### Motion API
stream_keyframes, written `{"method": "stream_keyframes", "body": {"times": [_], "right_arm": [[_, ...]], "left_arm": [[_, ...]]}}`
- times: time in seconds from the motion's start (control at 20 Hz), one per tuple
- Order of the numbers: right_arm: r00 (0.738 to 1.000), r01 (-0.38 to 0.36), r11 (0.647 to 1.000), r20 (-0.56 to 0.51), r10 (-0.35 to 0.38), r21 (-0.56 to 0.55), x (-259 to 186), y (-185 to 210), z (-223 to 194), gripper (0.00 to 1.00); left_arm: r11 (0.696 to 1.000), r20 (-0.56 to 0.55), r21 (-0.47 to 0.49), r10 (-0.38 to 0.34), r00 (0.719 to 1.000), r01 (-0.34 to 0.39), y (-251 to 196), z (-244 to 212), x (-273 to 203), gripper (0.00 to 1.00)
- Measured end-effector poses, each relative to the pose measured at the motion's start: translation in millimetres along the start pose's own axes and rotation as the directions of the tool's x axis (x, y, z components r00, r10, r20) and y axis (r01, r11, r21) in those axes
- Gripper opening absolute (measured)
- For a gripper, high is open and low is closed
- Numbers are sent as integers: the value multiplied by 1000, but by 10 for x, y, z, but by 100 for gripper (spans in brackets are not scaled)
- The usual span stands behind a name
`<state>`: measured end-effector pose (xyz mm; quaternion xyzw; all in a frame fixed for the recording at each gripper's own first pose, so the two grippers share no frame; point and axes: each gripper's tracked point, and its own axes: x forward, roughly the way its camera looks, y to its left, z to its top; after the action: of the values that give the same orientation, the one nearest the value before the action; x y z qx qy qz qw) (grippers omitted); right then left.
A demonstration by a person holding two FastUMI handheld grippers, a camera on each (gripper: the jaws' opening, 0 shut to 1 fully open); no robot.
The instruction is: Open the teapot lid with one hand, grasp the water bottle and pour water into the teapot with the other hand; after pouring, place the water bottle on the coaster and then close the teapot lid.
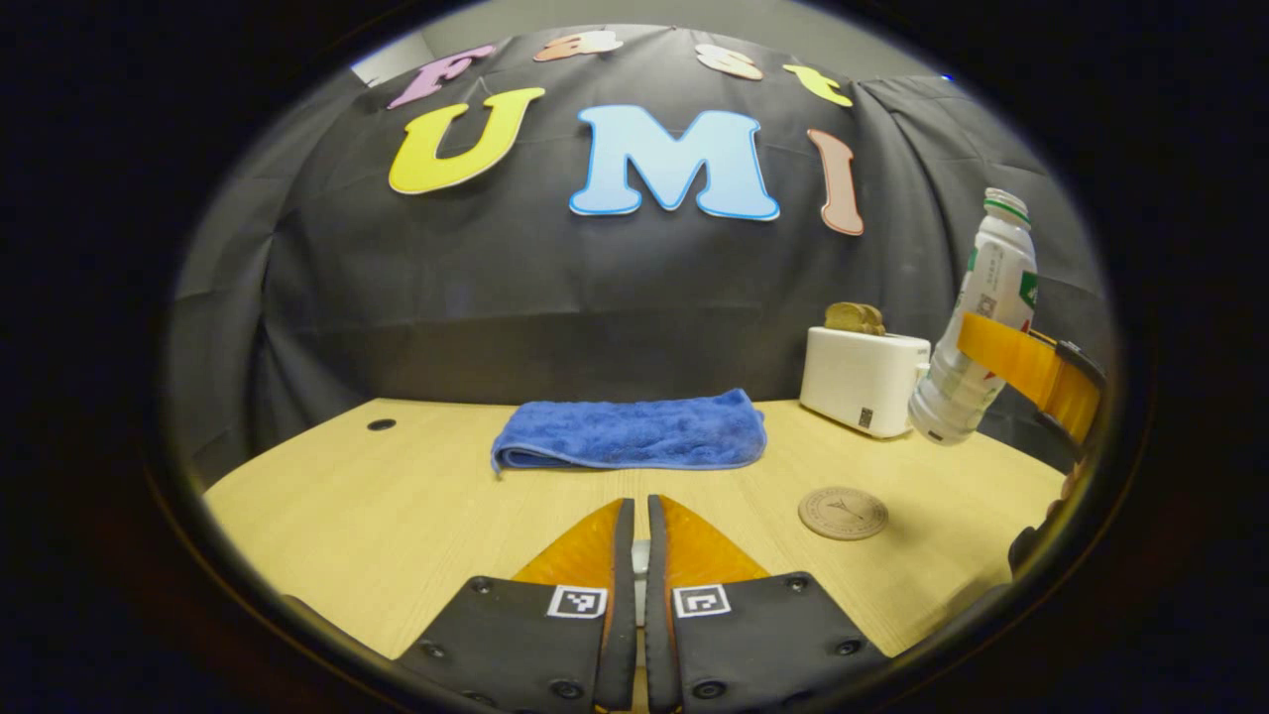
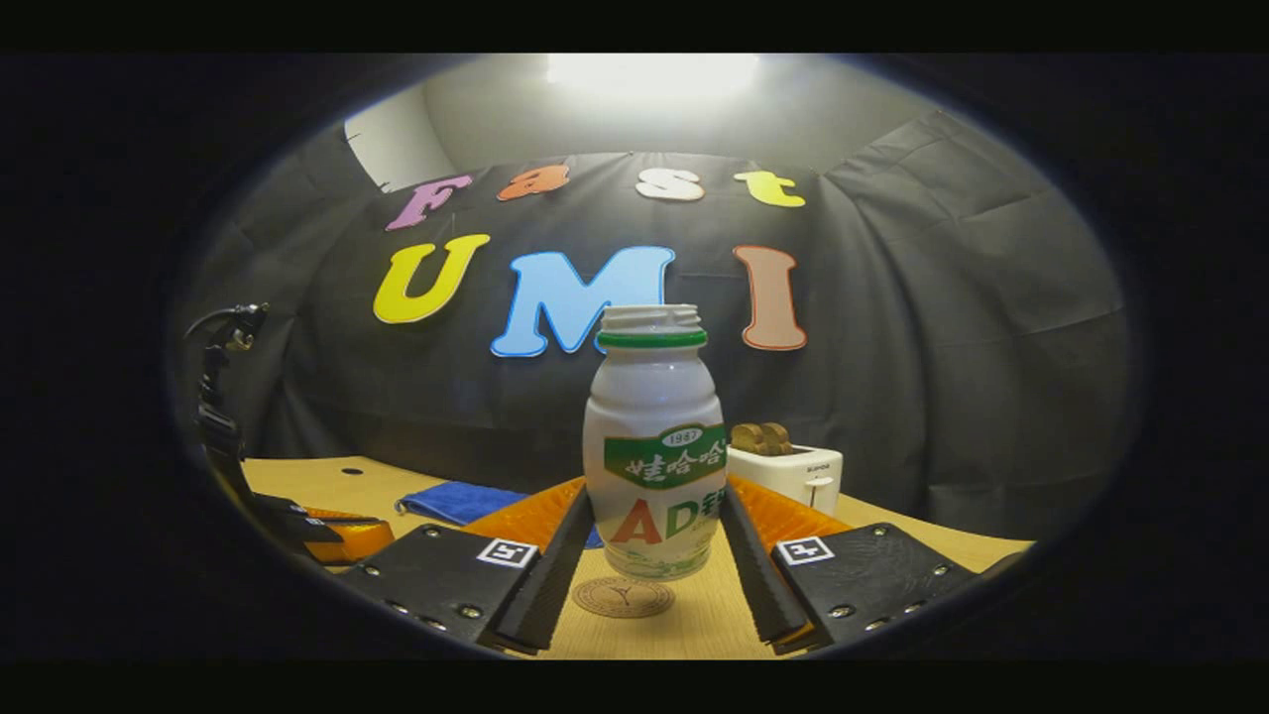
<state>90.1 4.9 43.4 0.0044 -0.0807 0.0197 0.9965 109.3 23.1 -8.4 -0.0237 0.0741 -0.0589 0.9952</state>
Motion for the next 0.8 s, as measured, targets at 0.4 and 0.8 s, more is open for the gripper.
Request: {"method": "stream_keyframes", "body": {"times": [0.4,0.8], "right_arm": [[1000,-5,1000,-12,5,7,5,2,-48,73],[997,-32,999,-67,34,26,77,70,-195,73]], "left_arm": [[1000,51,4,-17,999,17,-75,156,-57,28],[1000,94,-1,-13,995,13,-16,283,-136,27]]}}
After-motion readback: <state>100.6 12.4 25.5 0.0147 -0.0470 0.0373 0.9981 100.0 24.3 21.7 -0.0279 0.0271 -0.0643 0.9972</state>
